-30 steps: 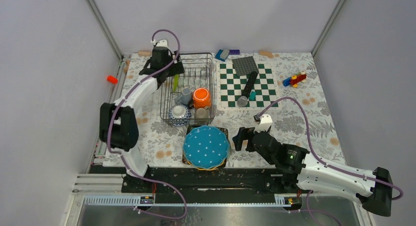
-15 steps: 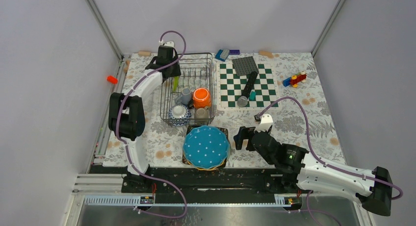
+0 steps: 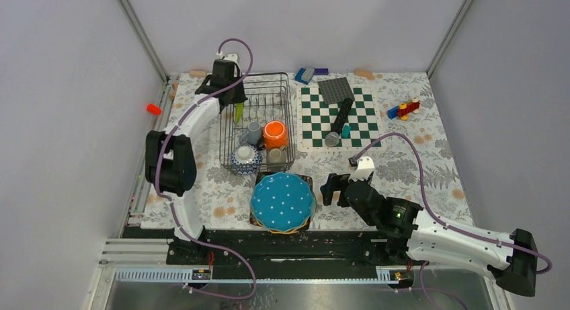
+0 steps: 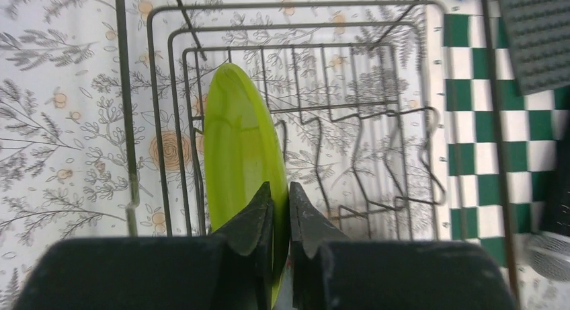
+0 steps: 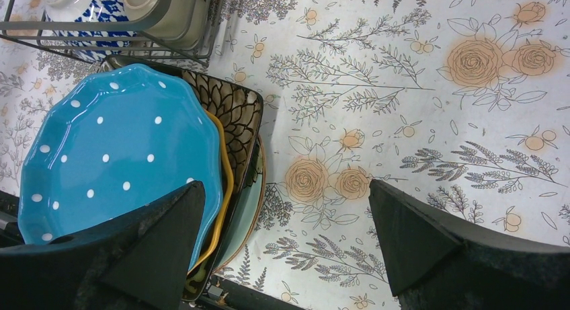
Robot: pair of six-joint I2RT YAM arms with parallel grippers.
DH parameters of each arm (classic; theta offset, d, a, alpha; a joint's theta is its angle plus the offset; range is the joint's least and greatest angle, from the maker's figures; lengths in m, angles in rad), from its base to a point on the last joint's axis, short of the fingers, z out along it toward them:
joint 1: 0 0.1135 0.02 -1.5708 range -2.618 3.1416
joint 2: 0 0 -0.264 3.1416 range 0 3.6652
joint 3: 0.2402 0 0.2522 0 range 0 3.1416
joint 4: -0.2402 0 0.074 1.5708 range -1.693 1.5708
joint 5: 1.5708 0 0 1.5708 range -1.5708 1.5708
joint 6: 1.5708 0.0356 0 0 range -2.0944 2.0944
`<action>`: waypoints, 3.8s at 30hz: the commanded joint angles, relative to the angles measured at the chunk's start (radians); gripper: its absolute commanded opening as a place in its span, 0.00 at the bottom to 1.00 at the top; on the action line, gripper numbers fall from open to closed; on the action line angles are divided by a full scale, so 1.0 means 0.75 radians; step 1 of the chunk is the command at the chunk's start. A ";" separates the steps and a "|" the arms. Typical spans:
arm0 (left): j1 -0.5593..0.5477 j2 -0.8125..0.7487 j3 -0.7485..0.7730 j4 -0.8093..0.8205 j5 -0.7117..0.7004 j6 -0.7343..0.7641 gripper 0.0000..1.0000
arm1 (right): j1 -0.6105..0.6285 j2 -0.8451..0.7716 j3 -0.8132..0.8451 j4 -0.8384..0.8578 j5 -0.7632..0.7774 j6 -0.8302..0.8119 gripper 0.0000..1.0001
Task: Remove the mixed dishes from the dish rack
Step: Pick up the plate from the dish rack, then place the plate at the center of the board.
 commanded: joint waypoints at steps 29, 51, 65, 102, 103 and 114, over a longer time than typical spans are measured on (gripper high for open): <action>-1.049 -1.294 -0.813 -0.052 0.236 1.663 0.00 | -0.370 -0.073 0.206 -0.108 -0.412 0.251 1.00; -1.451 -1.014 -0.748 -0.025 -0.371 1.760 0.00 | -0.410 0.091 0.371 0.112 -0.524 0.327 0.70; -1.516 -1.006 -0.752 0.063 -0.406 1.792 0.00 | -0.410 0.145 0.324 0.159 -0.518 0.387 0.55; -1.516 -1.216 -1.189 1.015 -0.585 1.122 0.99 | -0.412 -0.338 -0.047 0.097 -0.081 0.468 0.00; -1.505 -1.225 -1.208 1.076 -0.629 1.042 0.99 | -0.412 -0.348 -0.071 0.096 -0.087 0.482 0.00; -0.928 -1.289 -1.140 0.557 -0.801 -0.093 0.99 | -0.412 -0.112 -0.077 0.300 -0.627 0.183 0.00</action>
